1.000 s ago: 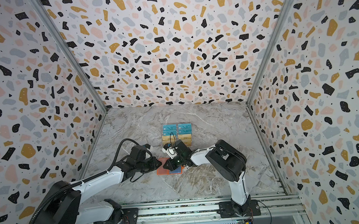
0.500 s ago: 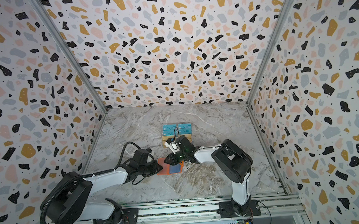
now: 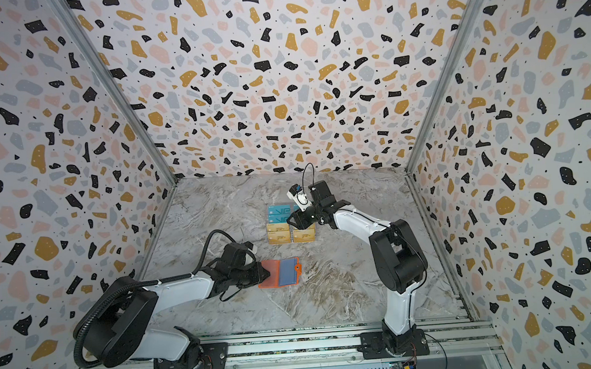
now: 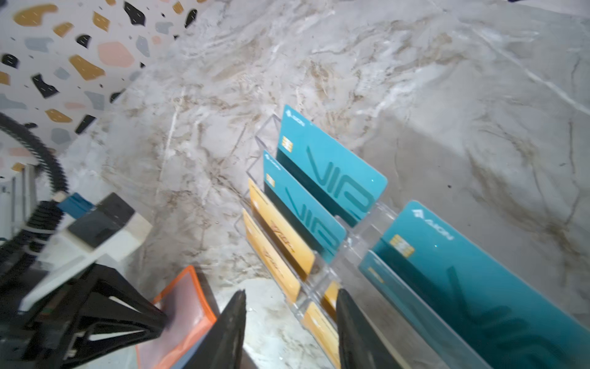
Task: Put the credit cards into the card holder
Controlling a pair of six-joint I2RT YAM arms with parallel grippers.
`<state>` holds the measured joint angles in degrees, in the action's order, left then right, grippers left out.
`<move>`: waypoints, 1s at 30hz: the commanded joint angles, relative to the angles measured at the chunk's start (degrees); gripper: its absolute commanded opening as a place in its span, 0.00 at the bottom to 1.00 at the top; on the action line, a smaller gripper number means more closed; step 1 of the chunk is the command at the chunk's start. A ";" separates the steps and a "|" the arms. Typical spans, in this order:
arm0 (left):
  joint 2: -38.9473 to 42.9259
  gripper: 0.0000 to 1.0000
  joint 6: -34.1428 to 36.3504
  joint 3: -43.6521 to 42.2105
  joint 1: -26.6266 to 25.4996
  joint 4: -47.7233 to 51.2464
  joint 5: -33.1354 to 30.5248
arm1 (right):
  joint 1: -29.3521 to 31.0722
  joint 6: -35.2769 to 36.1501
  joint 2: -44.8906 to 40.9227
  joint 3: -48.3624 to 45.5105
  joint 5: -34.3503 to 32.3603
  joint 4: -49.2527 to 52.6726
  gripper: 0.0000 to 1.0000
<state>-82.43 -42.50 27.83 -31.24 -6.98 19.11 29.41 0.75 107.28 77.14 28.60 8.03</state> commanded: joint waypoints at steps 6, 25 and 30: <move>-1.26 0.16 1.86 0.73 -0.13 3.96 -0.66 | 0.10 8.28 3.79 2.67 -3.52 8.06 0.44; -1.25 0.17 2.16 0.99 -0.05 4.86 -0.24 | -0.10 11.46 4.73 2.63 -5.57 10.89 0.41; -1.58 0.17 2.58 1.52 -0.04 5.40 -0.22 | -0.02 12.14 4.54 3.00 -5.96 12.16 0.39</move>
<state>-82.78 -41.08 28.88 -31.24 -5.45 19.46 29.36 11.75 112.36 78.24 23.40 16.29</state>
